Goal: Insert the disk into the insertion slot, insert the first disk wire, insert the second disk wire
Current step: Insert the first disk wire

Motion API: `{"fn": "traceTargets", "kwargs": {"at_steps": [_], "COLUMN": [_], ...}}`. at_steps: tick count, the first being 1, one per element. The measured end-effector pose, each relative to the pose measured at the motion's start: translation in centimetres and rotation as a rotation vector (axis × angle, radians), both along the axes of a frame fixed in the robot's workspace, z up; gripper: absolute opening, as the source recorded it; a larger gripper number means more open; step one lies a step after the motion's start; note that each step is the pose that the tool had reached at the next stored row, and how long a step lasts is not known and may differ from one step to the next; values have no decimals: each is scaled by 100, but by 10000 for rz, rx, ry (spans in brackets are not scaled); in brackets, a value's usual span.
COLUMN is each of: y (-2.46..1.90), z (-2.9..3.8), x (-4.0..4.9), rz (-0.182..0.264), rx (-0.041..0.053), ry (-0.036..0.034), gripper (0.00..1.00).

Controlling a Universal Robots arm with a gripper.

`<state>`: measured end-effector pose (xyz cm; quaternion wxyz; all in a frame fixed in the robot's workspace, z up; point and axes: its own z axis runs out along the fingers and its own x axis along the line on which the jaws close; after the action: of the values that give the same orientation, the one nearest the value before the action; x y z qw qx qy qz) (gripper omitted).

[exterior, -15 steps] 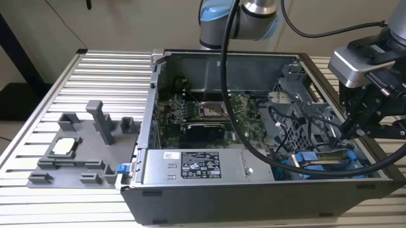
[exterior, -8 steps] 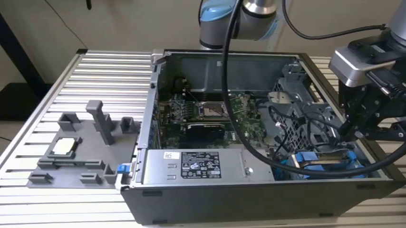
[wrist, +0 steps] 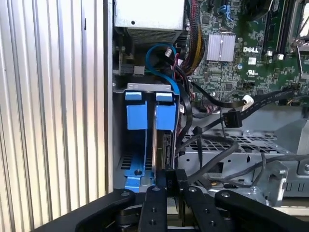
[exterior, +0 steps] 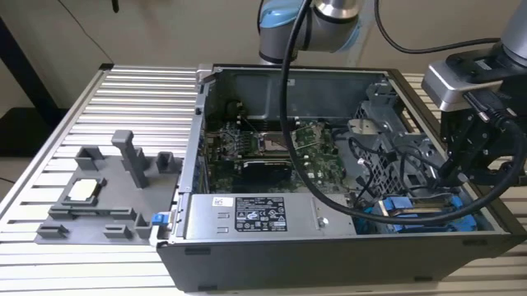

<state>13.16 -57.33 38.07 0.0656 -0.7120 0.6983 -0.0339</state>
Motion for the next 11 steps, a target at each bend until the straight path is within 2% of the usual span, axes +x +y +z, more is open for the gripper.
{"fn": "traceTargets", "kwargs": {"at_steps": [4, 6, 8, 11], "y": [0, -1, 0, 0], "z": [-14, -21, -22, -25], "x": [0, 0, 0, -1], "rz": [-398, -589, -757, -966], "rx": [76, 150, 297, 609], "ry": [8, 11, 14, 23], "gripper": [19, 19, 19, 19]}}
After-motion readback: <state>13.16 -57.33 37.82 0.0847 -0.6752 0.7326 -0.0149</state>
